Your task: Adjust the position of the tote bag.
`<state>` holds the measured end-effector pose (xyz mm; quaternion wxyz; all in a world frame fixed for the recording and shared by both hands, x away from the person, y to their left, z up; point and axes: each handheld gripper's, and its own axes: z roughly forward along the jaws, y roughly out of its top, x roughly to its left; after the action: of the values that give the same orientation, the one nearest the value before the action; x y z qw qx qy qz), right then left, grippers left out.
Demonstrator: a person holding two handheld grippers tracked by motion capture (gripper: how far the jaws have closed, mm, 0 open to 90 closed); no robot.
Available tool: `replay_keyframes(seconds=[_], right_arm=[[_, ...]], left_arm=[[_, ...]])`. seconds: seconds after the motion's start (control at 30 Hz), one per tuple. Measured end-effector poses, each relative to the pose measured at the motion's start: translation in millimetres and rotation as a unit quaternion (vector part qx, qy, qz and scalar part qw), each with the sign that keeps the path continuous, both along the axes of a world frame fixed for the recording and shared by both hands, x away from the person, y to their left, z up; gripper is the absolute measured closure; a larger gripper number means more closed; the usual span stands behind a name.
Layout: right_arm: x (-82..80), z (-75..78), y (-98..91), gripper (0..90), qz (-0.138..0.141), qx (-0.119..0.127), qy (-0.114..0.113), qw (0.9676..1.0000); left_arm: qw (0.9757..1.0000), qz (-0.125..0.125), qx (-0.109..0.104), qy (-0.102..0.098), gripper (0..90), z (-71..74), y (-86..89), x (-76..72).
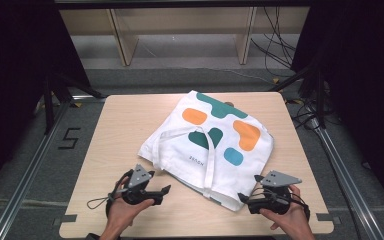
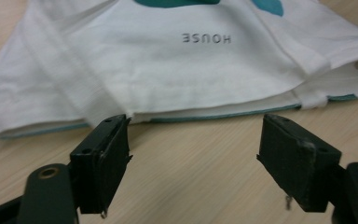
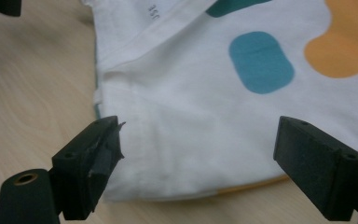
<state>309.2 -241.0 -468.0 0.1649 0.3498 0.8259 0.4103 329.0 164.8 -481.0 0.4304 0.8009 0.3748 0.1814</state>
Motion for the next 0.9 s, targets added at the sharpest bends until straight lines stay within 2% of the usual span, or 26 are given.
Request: replay_keyframes(seconds=[0.03, 0.1, 0.13, 0.2, 0.27, 0.3, 0.33, 0.37, 0.4, 0.43, 0.47, 0.5, 0.57, 0.63, 0.67, 0.7, 0.73, 0.77, 0.8, 0.83, 0.87, 0.9], right_arm=[[-1.1, -0.4, 3.6, 15.8, 0.002, 0.0, 0.005, 1.0], [-2.5, -1.9, 12.2, 15.8, 0.009, -0.01, 0.011, 0.9999], [-1.9, -3.1, 16.1, 15.9, 0.017, -0.017, 0.009, 0.9997], [-1.9, -6.1, 22.5, 16.6, 0.015, -0.033, 0.011, 0.9993], [-0.7, -10.2, 26.9, 16.9, 0.019, -0.05, 0.002, 0.9986], [0.3, -11.9, 28.4, 17.1, 0.024, -0.057, 0.006, 0.9981], [0.8, -12.8, 29.5, 17.1, 0.02, -0.06, 0.007, 0.998], [2.4, -14.7, 31.5, 17.2, 0.021, -0.067, 0.008, 0.9975], [3.4, -15.6, 33.3, 17.3, 0.022, -0.074, 0.009, 0.997], [3.2, -16.5, 36.2, 17.4, 0.018, -0.079, 0.017, 0.9966], [5.3, -18.4, 38.7, 18.1, 0.025, -0.085, 0.005, 0.996], [4.0, -18.5, 42.1, 19.3, 0.022, -0.093, 0.018, 0.9953], [5.9, -20.7, 47.6, 24.1, 0.024, -0.11, 0.004, 0.9936], [8.6, -22.1, 51.1, 29.6, 0.022, -0.127, 0.006, 0.9916], [8.6, -22.1, 51.1, 29.6, 0.022, -0.127, 0.006, 0.9916], [11.3, -25.2, 53.6, 36.8, 0.014, -0.143, 0.01, 0.9896], [11.9, -26.4, 53.9, 40.6, 0.011, -0.148, 0.014, 0.9889], [12.3, -27.9, 53.7, 49.2, 0.008, -0.157, 0.01, 0.9875], [12.3, -27.9, 53.7, 49.2, 0.008, -0.157, 0.01, 0.9875], [12.9, -27.6, 49.8, 66.8, 0.012, -0.148, 0.006, 0.9889], [12.9, -27.6, 49.8, 66.8, 0.012, -0.148, 0.006, 0.9889], [12.8, -21.8, 42.2, 78.4, 0.011, -0.128, 0.005, 0.9917]], left_arm=[[0.9994, 0.031, -0.013, 0.01, 23.1, -3.1, 10.5, 0.0], [0.9989, 0.042, -0.019, 0.011, 22.1, -5.4, 19.5, 0.7], [0.9986, 0.048, -0.014, 0.013, 21.9, -6.2, 23.2, 0.1], [0.9987, 0.048, -0.003, 0.017, 21.2, -8.7, 29.1, 0.9], [0.9984, 0.053, 0.005, 0.021, 20.6, -11.3, 31.8, 1.4], [0.998, 0.059, -0.003, 0.021, 20.1, -12.8, 31.0, 2.0], [0.9978, 0.064, -0.001, 0.019, 19.6, -14.1, 31.5, 2.8], [0.9979, 0.056, 0.019, 0.026, 18.9, -13.2, 34.4, 3.6], [0.9976, 0.062, 0.015, 0.026, 18.8, -13.9, 33.8, 4.0], [0.9978, 0.057, 0.025, 0.024, 18.7, -13.8, 35.0, 4.8], [0.9976, 0.057, 0.027, 0.026, 18.6, -14.2, 34.9, 4.9], [0.9974, 0.058, 0.034, 0.024, 18.6, -14.6, 35.0, 4.9], [0.9974, 0.061, 0.03, 0.025, 18.6, -16.3, 33.5, 5.6], [0.9972, 0.056, 0.043, 0.025, 18.5, -15.7, 34.6, 6.2], [0.9972, 0.056, 0.043, 0.025, 18.3, -15.7, 34.6, 6.2], [0.997, 0.05, 0.051, 0.027, 18.3, -15.4, 36.2, 6.9], [0.9971, 0.052, 0.049, 0.027, 18.2, -15.7, 36.7, 7.4], [0.9969, 0.052, 0.051, 0.029, 18.0, -15.5, 38.0, 8.0], [0.9969, 0.052, 0.051, 0.029, 17.5, -15.5, 38.0, 8.0], [0.9968, 0.056, 0.05, 0.028, 16.8, -15.8, 39.1, 8.9], [0.9968, 0.056, 0.05, 0.028, 16.8, -15.8, 39.1, 8.9], [0.9966, 0.069, 0.037, 0.028, 16.8, -17.0, 38.1, 9.4]])
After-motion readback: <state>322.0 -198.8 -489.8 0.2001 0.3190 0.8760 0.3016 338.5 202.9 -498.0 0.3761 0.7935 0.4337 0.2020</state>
